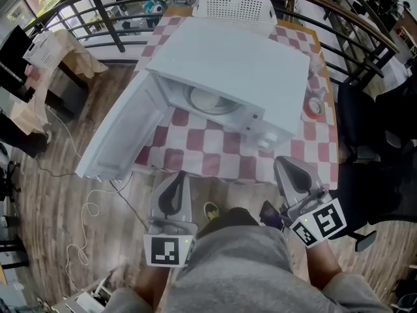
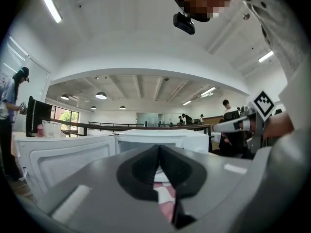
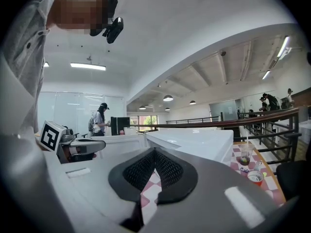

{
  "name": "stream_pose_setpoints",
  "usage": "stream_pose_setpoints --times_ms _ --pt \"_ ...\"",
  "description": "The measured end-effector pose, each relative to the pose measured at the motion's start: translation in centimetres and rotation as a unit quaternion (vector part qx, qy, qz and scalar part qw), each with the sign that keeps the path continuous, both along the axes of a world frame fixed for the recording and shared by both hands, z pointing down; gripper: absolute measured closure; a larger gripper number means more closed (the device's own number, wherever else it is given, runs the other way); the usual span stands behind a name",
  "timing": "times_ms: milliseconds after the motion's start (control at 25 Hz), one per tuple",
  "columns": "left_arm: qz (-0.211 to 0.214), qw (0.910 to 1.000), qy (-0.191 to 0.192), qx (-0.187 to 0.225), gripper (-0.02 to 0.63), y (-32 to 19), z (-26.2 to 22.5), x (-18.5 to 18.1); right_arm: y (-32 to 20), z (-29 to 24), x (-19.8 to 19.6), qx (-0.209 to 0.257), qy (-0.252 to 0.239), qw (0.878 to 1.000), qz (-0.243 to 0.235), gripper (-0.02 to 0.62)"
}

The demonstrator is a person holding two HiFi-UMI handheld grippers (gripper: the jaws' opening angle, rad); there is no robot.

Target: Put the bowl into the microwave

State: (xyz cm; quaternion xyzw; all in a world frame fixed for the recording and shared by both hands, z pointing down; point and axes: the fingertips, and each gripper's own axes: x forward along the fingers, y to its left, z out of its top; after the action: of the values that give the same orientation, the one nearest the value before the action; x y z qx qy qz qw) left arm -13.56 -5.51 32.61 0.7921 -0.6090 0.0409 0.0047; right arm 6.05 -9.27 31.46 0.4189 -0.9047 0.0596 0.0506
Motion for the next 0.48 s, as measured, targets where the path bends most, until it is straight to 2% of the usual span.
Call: stream_pose_setpoints --times_ms 480 --pt "-0.019 0.9998 0.003 0.003 0.595 2.8 -1.8 6.4 2.3 0.1 6.8 -0.018 0.001 1.0 0.004 0.595"
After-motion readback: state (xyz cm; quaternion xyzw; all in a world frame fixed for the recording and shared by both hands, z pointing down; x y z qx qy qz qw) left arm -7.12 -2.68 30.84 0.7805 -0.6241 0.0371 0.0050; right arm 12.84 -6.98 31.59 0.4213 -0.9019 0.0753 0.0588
